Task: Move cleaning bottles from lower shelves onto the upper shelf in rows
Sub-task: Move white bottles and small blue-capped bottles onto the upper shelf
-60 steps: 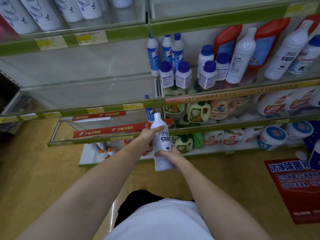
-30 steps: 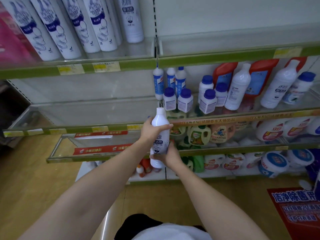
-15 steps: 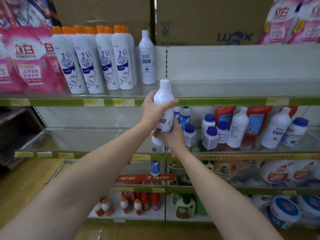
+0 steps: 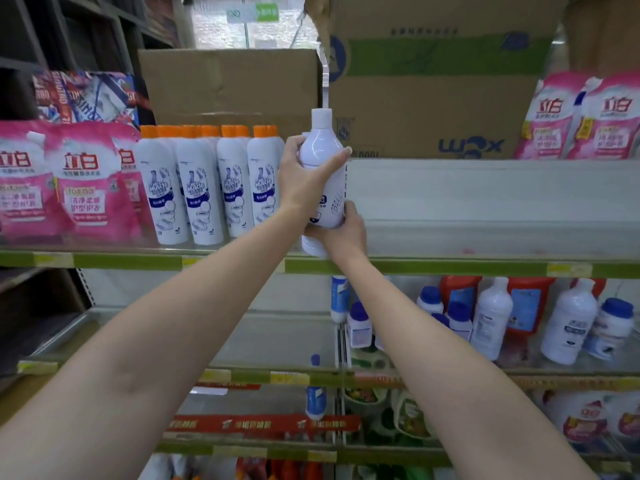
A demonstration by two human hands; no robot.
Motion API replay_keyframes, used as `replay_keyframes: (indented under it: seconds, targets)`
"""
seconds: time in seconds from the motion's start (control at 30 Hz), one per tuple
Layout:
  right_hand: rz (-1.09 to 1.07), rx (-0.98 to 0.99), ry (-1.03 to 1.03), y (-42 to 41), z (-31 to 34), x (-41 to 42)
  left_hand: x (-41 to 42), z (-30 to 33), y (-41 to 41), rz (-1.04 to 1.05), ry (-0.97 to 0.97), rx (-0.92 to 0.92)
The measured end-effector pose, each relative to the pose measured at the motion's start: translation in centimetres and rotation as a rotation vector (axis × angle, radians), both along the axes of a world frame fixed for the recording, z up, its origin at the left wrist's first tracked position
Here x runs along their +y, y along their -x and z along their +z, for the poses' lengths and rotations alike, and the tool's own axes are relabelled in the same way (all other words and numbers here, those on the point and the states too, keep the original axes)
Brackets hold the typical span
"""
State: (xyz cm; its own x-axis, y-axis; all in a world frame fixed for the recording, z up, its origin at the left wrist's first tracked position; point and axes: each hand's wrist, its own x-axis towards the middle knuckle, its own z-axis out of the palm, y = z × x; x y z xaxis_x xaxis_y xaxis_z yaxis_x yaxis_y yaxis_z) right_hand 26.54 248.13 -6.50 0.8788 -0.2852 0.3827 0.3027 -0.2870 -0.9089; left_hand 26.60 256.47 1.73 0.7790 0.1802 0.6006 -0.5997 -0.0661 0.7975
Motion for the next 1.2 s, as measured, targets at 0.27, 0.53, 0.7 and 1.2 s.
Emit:
replay_keyframes:
  seconds: [0.27, 0.53, 0.7, 1.2]
  targets:
    - [-0.039, 0.188, 0.122, -6.7, -0.3, 1.8, 3.2, -1.3, -7.9, 0.083, -0.240, 0.091]
    - [-0.079, 0.305, 0.229, -12.1, -1.0, 3.1, 3.5, -1.2, -15.1, 0.205, -0.587, 0.105]
    - [-0.114, 0.362, 0.453, -14.4, -0.6, 3.5, 2.6, -1.5, -17.0, 0.379, -0.738, 0.085]
    - [0.076, 0.382, 0.308, -14.7, -1.0, 2.4, 2.1, -1.2, -16.0, 0.459, -0.685, 0.111]
